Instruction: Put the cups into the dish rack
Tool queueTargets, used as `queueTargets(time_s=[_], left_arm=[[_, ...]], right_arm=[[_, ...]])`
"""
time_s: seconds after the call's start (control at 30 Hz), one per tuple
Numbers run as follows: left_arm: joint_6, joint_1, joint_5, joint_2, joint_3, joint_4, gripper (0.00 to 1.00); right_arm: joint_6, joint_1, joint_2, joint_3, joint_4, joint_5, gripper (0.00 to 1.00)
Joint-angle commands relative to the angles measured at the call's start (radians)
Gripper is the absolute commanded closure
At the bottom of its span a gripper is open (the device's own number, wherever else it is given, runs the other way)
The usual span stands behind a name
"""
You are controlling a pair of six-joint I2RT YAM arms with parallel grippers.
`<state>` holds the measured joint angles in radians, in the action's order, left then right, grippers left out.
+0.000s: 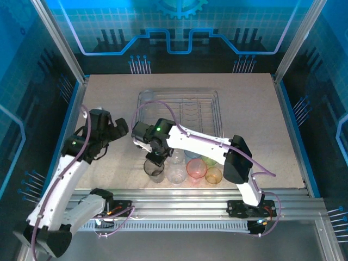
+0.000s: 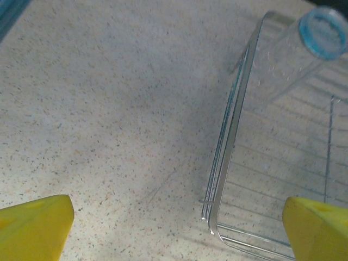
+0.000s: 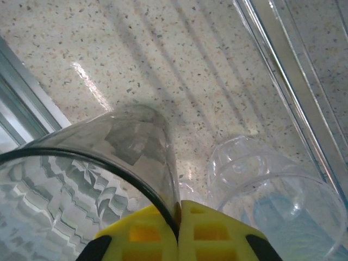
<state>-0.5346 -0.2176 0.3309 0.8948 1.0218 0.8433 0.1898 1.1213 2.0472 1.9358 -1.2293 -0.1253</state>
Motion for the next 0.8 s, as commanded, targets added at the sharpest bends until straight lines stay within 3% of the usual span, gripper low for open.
queueTargets(time_s=[0.0,0.17,0.47,0.63,0.77], left_arm=[[-0.044,0.018,0.043,-0.087,-0.012,-0.035,0.01],[-0.032,0.018,0.010,-0.191,-0.013,-0.124,0.01],[0.053,0.018,-0.272,-0.198,-0.003,-0.264,0.01],[0.028,0.017,-0.537,-0.204,-0.016,-0.467,0.01],[0.029,0.012,-0.819,-0.134,0.012,-0.599,0.01]], right_arm=[[-0.001,0.018,-0.023,0.052,-0.070,-0.034,1.00],[-0.007,-0.016,-0.133,0.026,-0.002,0.036,1.00],[-0.019,-0.216,-0.471,-0.263,0.310,0.302,1.00],[0.004,-0.339,-0.777,-0.592,0.700,0.352,1.00],[0.178,-0.497,-0.981,-0.798,0.949,0.430,1.00]])
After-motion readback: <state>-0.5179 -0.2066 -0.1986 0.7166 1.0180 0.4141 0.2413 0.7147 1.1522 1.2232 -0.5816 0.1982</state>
